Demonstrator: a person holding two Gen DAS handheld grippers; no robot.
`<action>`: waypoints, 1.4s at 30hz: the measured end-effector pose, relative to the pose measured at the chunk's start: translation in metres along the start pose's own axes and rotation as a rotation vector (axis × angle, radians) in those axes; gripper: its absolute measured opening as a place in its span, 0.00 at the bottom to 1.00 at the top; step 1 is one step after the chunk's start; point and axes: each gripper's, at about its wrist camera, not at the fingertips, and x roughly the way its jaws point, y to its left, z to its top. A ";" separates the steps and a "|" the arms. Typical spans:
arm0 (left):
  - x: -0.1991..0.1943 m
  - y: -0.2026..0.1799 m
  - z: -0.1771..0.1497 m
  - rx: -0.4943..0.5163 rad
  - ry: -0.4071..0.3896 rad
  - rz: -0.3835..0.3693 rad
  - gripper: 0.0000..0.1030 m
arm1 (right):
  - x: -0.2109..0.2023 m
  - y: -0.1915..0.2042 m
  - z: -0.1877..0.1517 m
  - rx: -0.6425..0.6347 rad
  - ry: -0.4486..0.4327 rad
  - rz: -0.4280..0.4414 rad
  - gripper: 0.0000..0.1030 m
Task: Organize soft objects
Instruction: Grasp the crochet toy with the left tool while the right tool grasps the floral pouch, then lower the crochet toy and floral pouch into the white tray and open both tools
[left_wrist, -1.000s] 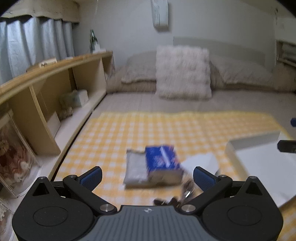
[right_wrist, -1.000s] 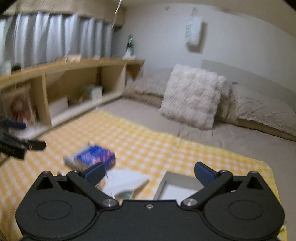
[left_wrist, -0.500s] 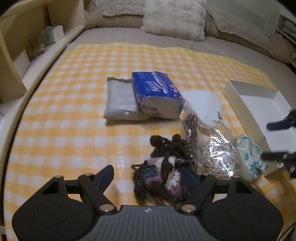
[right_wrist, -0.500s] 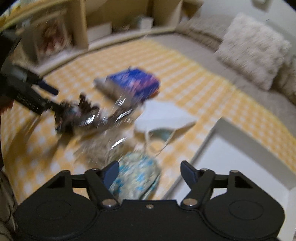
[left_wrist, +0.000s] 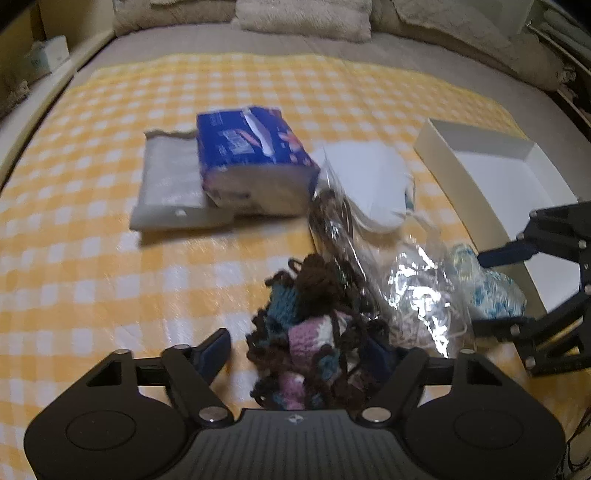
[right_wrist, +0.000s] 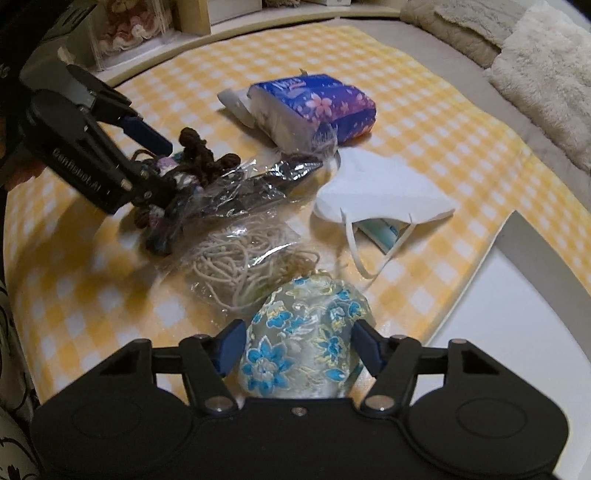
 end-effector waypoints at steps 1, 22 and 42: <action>0.003 0.000 -0.001 0.002 0.011 -0.004 0.58 | 0.002 0.000 0.001 0.003 0.005 -0.001 0.60; -0.067 0.026 -0.018 -0.180 -0.186 0.014 0.43 | -0.057 -0.002 -0.006 0.097 -0.169 -0.050 0.35; -0.130 -0.042 0.014 -0.226 -0.481 -0.136 0.43 | -0.165 -0.045 -0.040 0.337 -0.500 -0.197 0.35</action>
